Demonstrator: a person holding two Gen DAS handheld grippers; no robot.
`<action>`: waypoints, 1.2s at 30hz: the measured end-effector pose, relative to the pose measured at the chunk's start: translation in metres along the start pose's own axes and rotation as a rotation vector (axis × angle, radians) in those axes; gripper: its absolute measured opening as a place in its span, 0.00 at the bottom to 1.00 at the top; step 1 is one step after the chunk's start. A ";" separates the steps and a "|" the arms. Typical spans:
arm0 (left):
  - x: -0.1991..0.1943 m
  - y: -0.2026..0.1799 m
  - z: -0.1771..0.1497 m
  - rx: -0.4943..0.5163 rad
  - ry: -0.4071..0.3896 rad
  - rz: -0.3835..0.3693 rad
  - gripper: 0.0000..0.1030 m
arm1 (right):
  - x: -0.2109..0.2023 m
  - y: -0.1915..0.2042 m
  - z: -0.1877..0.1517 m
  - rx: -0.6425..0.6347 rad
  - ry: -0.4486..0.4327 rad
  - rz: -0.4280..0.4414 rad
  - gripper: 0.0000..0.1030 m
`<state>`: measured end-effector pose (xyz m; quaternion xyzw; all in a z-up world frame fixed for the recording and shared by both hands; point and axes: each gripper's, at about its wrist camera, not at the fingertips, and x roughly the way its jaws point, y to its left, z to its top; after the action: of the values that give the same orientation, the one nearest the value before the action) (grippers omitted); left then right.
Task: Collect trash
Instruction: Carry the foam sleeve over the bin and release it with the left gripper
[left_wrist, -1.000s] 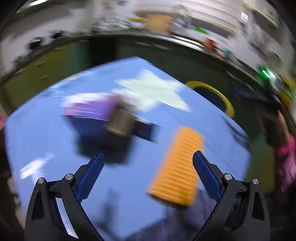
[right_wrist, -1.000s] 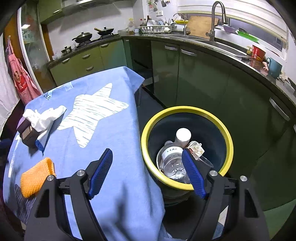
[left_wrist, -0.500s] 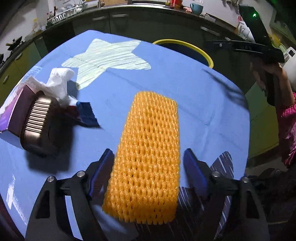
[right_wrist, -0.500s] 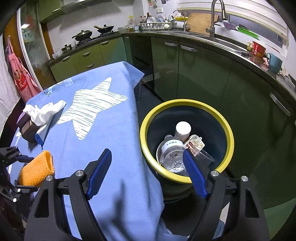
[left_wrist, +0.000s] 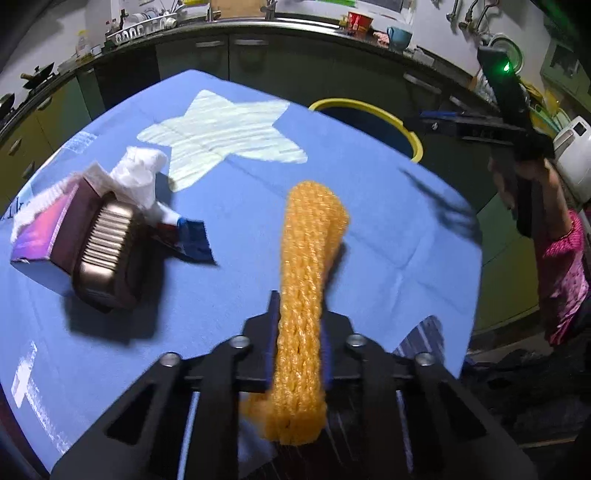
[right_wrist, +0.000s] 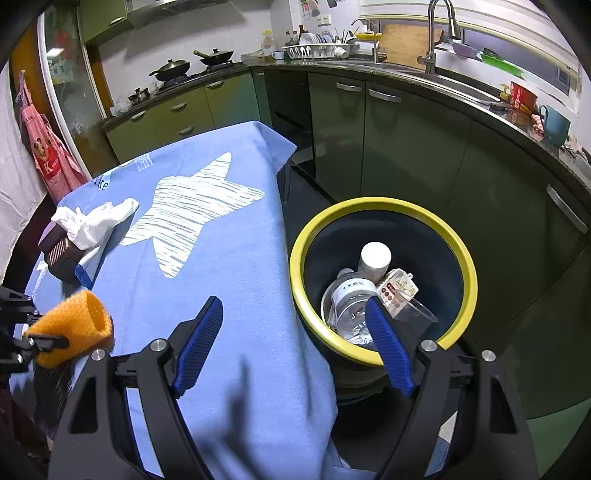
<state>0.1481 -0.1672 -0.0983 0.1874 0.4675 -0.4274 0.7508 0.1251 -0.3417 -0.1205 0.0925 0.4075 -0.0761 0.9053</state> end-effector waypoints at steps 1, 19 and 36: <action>-0.004 -0.004 0.003 0.009 -0.006 -0.001 0.15 | -0.001 0.000 0.000 0.000 -0.003 -0.001 0.73; 0.035 -0.101 0.178 0.216 -0.042 -0.042 0.15 | -0.047 -0.083 -0.030 0.153 -0.058 -0.141 0.74; 0.201 -0.161 0.300 0.348 0.045 0.094 0.64 | -0.064 -0.141 -0.063 0.260 -0.046 -0.186 0.75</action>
<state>0.2190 -0.5559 -0.1049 0.3456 0.3941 -0.4619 0.7155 0.0080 -0.4604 -0.1281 0.1690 0.3800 -0.2137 0.8840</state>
